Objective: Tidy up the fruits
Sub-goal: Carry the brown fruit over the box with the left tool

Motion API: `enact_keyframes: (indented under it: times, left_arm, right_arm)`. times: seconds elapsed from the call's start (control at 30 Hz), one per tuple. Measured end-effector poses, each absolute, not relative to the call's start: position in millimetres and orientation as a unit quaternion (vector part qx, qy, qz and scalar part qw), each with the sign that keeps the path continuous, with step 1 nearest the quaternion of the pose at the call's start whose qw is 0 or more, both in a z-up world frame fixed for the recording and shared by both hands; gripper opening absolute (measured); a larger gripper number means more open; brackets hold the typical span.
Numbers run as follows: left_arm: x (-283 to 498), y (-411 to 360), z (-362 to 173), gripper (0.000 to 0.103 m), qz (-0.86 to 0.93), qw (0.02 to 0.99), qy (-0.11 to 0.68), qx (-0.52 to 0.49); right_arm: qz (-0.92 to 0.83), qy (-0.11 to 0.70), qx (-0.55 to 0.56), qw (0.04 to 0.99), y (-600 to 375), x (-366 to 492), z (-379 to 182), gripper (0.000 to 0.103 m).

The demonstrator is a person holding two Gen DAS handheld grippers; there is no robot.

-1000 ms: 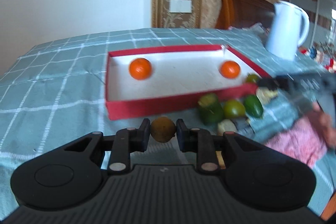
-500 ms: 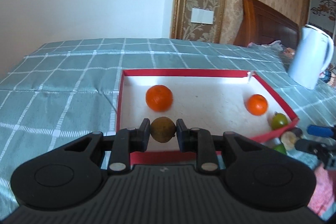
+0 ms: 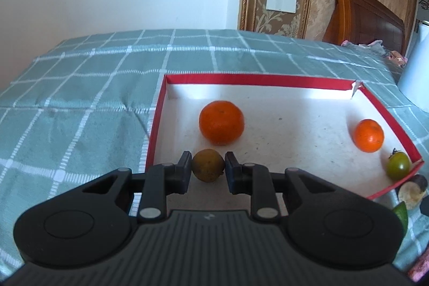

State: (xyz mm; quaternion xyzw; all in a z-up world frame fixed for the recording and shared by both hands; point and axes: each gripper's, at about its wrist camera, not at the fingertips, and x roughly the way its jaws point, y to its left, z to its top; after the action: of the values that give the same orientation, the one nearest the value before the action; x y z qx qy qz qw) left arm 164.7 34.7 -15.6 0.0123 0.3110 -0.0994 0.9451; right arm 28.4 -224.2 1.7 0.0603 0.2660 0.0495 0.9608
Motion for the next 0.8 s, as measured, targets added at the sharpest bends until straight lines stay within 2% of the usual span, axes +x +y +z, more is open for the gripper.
enact_keyframes:
  times: [0.5, 0.73, 0.8]
  left_arm:
    - [165, 24, -18, 0.027, -0.083, 0.947, 0.306, 0.042]
    - [161, 21, -16, 0.046, -0.083, 0.946, 0.308, 0.049]
    - [156, 21, -14, 0.054, -0.078, 0.95, 0.299, 0.054]
  right_arm:
    - [0.054, 0.27, 0.06, 0.959, -221, 29, 2, 0.083]
    - [0.053, 0.274, 0.06, 0.958, -222, 31, 1, 0.083]
    - [0.052, 0.275, 0.061, 0.958, -222, 31, 0, 0.083]
